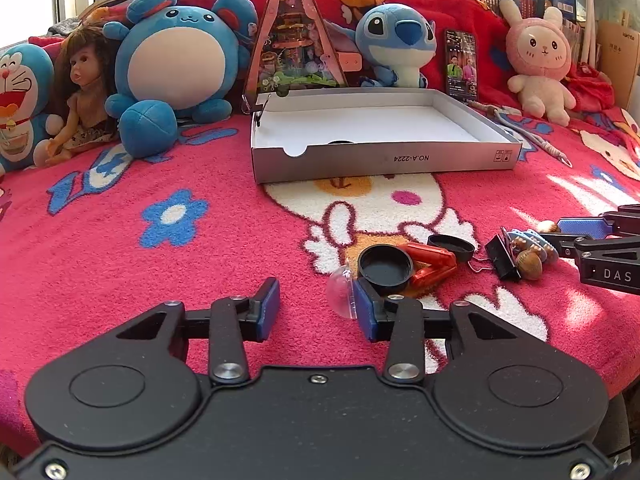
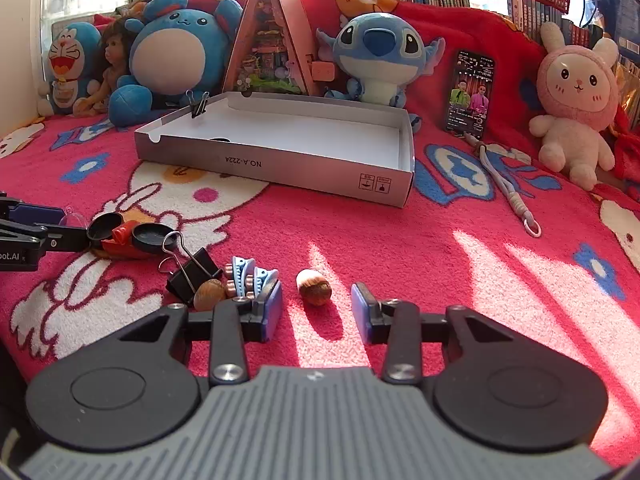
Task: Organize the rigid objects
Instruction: 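Grasp the clear plastic dome with left tool while right grasps a brown nut, then carry the dome and nut into the white box and open both tools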
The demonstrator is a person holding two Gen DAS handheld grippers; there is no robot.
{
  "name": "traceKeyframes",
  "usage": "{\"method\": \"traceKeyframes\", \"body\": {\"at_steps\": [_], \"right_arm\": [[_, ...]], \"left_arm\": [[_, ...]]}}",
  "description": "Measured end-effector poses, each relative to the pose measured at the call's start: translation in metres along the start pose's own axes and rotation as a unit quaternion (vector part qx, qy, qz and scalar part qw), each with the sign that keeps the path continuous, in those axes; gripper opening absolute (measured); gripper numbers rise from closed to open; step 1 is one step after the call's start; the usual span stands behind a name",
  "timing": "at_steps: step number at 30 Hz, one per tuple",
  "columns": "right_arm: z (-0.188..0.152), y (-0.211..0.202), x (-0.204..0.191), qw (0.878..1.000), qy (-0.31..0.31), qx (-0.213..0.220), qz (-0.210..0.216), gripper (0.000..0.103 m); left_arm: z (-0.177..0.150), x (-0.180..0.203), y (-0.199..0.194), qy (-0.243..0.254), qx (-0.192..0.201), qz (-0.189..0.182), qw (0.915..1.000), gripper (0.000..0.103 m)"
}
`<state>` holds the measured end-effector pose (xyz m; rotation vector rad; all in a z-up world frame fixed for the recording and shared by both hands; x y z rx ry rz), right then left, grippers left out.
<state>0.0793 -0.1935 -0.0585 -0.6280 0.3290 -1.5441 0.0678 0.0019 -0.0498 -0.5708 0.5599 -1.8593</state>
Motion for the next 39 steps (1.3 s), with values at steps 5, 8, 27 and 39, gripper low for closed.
{"method": "traceKeyframes", "body": {"at_steps": [5, 8, 27, 39], "right_arm": [[0.001, 0.0, -0.001, 1.0, 0.007, 0.002, 0.002, 0.038], [0.001, -0.001, 0.0, 1.0, 0.012, 0.003, 0.001, 0.03], [0.033, 0.001, 0.005, 0.999, 0.033, 0.025, -0.005, 0.023], [0.099, 0.045, 0.017, 0.997, 0.075, 0.019, 0.006, 0.023]], "left_arm": [[0.001, 0.002, 0.002, -0.008, 0.007, -0.005, 0.9999, 0.017], [0.002, 0.003, 0.001, -0.007, 0.009, -0.005, 0.9999, 0.014], [0.056, -0.003, 0.004, -0.017, 0.036, -0.035, 0.9986, 0.013], [0.134, -0.002, 0.058, -0.032, 0.033, -0.074, 0.9962, 0.013]]}}
Point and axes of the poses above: each gripper's, at about its wrist camera, not at the fingertips, and y roughly the way its jaws point, x to its right, z to its top, the point moved 8 cm from there along y, roughly the way its jaws point, and after that the axes turned 13 degrees about -z, right-handed, at the moved point
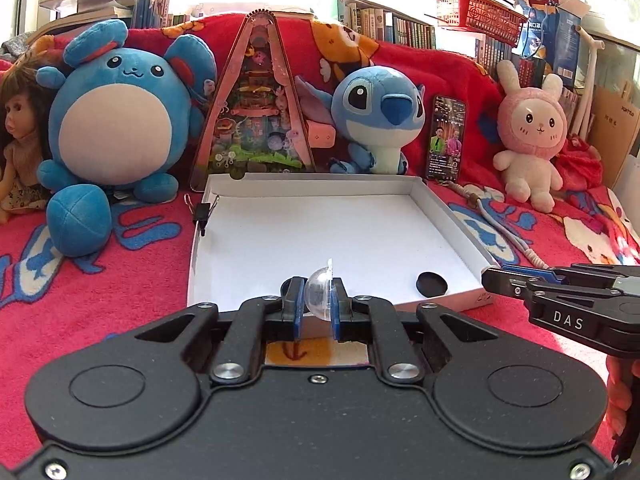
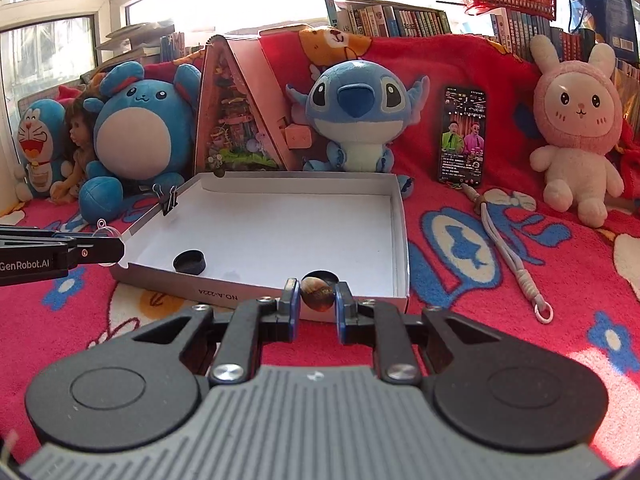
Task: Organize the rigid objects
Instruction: 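Carry the dome and nut into the white box and open both tools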
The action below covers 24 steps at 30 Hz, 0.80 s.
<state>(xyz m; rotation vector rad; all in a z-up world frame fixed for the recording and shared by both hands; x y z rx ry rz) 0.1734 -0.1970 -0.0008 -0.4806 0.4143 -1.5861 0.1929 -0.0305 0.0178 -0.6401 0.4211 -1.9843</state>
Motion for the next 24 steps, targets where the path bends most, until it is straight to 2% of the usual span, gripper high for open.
{"method": "traceKeyframes", "body": {"at_steps": [5, 10, 17, 24], "right_arm": [[0.016, 0.031, -0.005, 0.999, 0.012, -0.024, 0.018, 0.023], [0.026, 0.066, -0.007, 0.997, 0.013, -0.076, 0.015, 0.023], [0.026, 0.094, -0.01, 0.993, 0.015, -0.113, 0.01, 0.023], [0.025, 0.107, -0.011, 0.992, 0.014, -0.129, 0.002, 0.023]], "left_arm": [[0.022, -0.013, 0.034, -0.036, -0.016, -0.018, 0.9991, 0.013], [0.032, -0.03, 0.074, -0.069, -0.04, -0.015, 0.9967, 0.013], [0.026, -0.038, 0.107, -0.08, -0.071, 0.006, 0.9943, 0.013], [0.022, -0.036, 0.113, -0.071, -0.078, 0.018, 0.9943, 0.013]]}}
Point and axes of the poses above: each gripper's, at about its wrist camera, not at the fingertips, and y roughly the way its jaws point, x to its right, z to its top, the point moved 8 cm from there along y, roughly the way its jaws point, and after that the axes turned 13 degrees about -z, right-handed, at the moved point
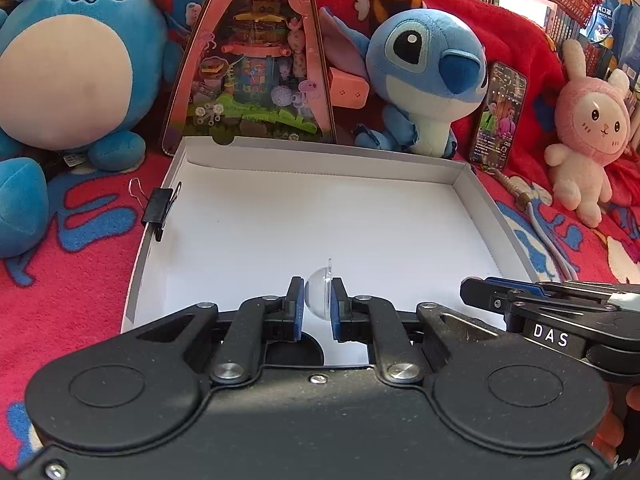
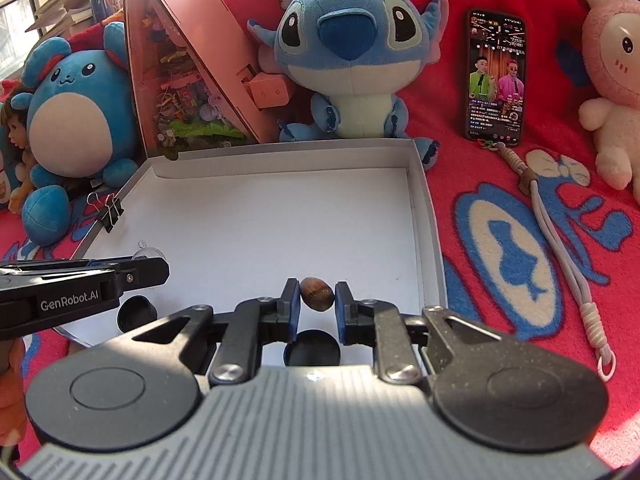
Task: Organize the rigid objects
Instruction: 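Carry the dome and nut into the white box and open both tools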
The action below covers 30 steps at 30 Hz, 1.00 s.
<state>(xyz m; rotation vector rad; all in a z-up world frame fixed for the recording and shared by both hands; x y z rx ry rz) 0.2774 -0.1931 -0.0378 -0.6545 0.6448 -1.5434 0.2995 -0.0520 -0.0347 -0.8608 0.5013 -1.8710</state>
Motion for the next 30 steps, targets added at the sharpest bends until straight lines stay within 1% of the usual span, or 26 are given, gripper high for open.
{"method": "traceKeyframes", "body": {"at_steps": [4, 15, 20, 22, 23, 24, 26, 27, 28, 29, 30], "right_arm": [[-0.001, 0.006, 0.002, 1.0, 0.003, -0.009, -0.003, 0.023], [-0.005, 0.012, 0.0, 1.0, 0.004, -0.021, 0.001, 0.023], [-0.006, 0.011, 0.001, 1.0, 0.002, -0.019, 0.001, 0.023], [-0.007, 0.01, 0.001, 1.0, 0.004, -0.018, 0.002, 0.025], [-0.007, 0.01, 0.002, 1.0, 0.005, -0.018, 0.002, 0.028], [-0.007, 0.009, 0.002, 1.0, 0.006, -0.017, 0.002, 0.029], [-0.008, 0.007, 0.003, 1.0, 0.008, -0.015, 0.003, 0.029], [-0.008, 0.006, 0.003, 1.0, 0.009, -0.014, 0.004, 0.033], [-0.009, 0.004, 0.004, 1.0, 0.008, -0.011, 0.004, 0.037], [-0.009, 0.002, 0.005, 1.0, 0.008, -0.008, 0.004, 0.046], [-0.009, -0.001, 0.005, 1.0, 0.006, -0.003, 0.004, 0.046]], "left_arm": [[-0.002, -0.004, 0.002, -0.002, -0.007, 0.007, 0.9999, 0.013], [-0.003, -0.009, 0.006, -0.009, -0.012, 0.009, 0.9999, 0.013], [-0.005, -0.01, 0.007, -0.007, -0.011, 0.009, 0.9999, 0.013], [-0.005, -0.01, 0.006, -0.007, -0.011, 0.01, 0.9999, 0.014], [-0.004, -0.01, 0.005, -0.008, -0.01, 0.01, 0.9999, 0.015], [-0.004, -0.011, 0.004, -0.011, -0.008, 0.011, 0.9998, 0.015], [-0.003, -0.011, -0.001, -0.018, -0.003, 0.008, 0.9998, 0.023], [-0.003, -0.011, -0.004, -0.02, -0.001, 0.004, 0.9998, 0.026], [-0.003, -0.011, -0.008, -0.023, 0.004, 0.001, 0.9997, 0.034], [-0.003, -0.011, -0.011, -0.024, 0.008, 0.0, 0.9997, 0.041], [-0.002, -0.01, -0.016, -0.022, 0.012, -0.001, 0.9997, 0.043]]}}
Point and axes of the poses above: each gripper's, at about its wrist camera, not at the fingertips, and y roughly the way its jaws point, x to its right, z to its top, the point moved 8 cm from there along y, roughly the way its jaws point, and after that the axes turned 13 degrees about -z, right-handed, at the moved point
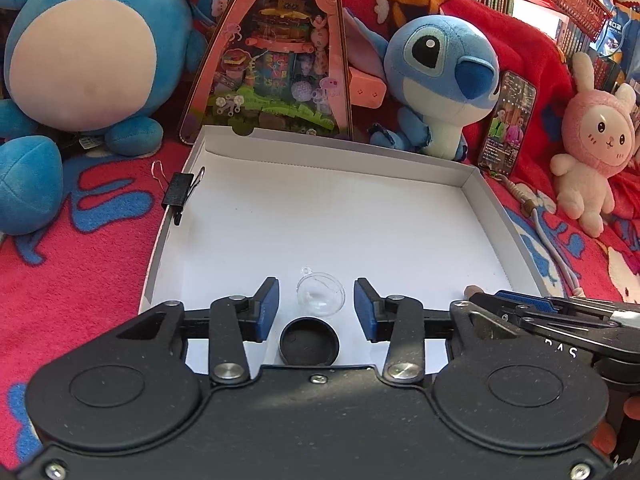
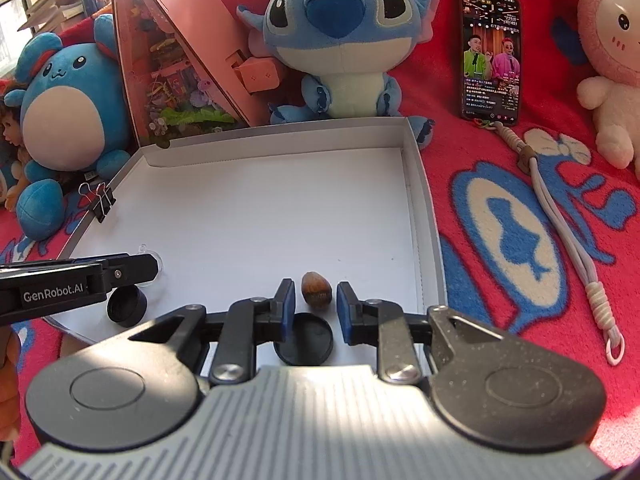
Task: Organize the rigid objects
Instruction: 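Withdraw both tools from the box toward the remaining objects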
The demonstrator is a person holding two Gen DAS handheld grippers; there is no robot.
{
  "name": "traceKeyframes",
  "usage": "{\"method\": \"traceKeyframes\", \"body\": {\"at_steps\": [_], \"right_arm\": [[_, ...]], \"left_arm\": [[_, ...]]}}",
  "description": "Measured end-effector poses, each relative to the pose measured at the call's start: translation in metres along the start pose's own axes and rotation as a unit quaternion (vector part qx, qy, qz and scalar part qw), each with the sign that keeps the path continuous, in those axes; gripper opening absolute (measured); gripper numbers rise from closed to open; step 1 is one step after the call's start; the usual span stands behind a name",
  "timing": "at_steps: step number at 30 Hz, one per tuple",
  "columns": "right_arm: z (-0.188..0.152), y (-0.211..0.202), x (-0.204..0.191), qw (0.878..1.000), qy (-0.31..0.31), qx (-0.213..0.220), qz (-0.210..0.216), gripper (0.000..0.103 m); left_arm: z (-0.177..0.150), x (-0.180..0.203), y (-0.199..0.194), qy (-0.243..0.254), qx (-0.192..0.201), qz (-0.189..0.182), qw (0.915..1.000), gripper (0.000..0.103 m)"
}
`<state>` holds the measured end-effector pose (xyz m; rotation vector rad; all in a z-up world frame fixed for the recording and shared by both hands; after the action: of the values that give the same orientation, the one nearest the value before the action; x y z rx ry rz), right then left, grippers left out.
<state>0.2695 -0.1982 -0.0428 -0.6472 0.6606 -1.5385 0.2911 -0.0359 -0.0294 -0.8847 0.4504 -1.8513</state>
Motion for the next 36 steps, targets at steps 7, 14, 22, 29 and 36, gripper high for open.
{"method": "traceKeyframes", "body": {"at_steps": [7, 14, 22, 29, 36], "right_arm": [[-0.002, -0.03, 0.008, 0.999, -0.003, 0.04, 0.002, 0.064], [-0.013, -0.067, 0.012, 0.996, -0.001, 0.082, 0.018, 0.08], [-0.036, -0.105, 0.012, 0.993, -0.003, 0.118, 0.032, 0.086], [-0.071, -0.123, 0.013, 0.99, -0.015, 0.139, 0.023, 0.087], [-0.106, -0.134, 0.017, 0.989, -0.033, 0.142, 0.014, 0.087]], "left_arm": [[-0.004, 0.007, -0.036, 0.009, 0.021, -0.021, 0.9995, 0.056], [-0.025, 0.023, -0.075, 0.023, 0.035, -0.044, 0.9981, 0.062], [-0.057, 0.043, -0.117, 0.07, 0.068, -0.053, 0.9938, 0.076], [-0.091, 0.043, -0.136, 0.105, 0.08, -0.034, 0.9907, 0.077], [-0.125, 0.037, -0.14, 0.123, 0.064, -0.022, 0.99, 0.074]]}}
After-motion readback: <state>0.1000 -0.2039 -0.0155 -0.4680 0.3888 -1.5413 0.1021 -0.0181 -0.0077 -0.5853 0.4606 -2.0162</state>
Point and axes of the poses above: each gripper's, at about its wrist camera, not at the fingertips, and y roughly the way its jaws point, x to its right, z to its top, the point moved 8 cm from there along y, roughly the way its jaws point, and after that the axes turned 13 degrees about -z, right-handed, at the moved point
